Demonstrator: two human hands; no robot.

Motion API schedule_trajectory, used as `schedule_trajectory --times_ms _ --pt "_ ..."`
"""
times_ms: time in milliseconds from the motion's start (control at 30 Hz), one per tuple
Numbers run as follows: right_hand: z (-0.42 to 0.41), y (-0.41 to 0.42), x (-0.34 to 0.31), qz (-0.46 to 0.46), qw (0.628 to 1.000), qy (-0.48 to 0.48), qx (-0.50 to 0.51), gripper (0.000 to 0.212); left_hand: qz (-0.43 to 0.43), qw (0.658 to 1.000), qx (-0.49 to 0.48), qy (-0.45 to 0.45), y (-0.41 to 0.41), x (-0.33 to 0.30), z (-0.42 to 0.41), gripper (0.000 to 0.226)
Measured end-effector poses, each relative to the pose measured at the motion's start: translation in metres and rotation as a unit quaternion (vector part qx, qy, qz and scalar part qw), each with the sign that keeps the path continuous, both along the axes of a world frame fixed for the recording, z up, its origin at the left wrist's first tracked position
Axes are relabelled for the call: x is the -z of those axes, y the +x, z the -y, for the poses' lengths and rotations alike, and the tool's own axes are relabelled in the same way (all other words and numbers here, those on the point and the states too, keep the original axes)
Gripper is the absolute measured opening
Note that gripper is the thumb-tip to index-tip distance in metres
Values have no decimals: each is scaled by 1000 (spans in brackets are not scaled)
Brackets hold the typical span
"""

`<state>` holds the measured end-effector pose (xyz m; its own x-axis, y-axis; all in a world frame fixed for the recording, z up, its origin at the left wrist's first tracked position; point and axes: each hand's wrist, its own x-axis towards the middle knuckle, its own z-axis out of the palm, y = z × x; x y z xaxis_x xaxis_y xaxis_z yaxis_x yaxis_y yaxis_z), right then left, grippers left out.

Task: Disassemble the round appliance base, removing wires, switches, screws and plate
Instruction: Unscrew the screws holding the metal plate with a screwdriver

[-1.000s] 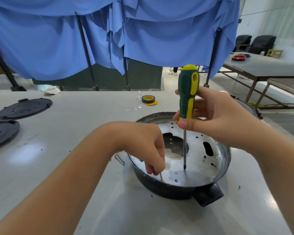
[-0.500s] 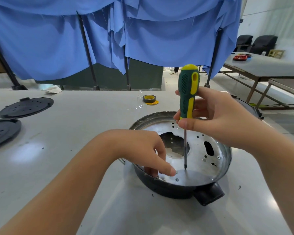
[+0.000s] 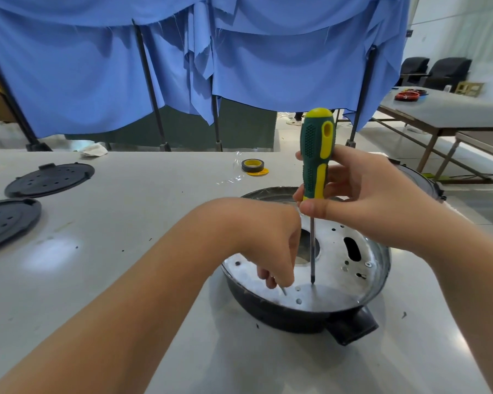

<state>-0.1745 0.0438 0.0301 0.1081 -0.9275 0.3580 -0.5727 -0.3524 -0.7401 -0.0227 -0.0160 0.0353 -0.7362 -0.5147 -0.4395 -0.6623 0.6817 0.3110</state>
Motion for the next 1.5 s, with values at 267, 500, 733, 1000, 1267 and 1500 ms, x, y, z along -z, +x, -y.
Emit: schedule_trajectory --times_ms 267,500,733,1000,1267,1500 --pt "-1 -1 1 -2 1000 4 7 46 -364 923 -126 -9 73 -6 25 12" --pt "1 0 2 6 1000 10 11 50 -411 858 -286 -119 108 63 52 24" --pt "1 0 2 16 1000 11 11 56 -240 933 -215 -161 111 96 53 32" --pt "-1 2 2 25 1000 -6 13 41 -226 933 -173 -221 100 104 51 22" --pt "-18 15 -15 96 991 -91 -11 30 -401 846 -288 -201 90 89 35 13" --pt "-23 26 -2 -241 967 89 -2 11 -433 832 -334 -94 76 100 31 25"
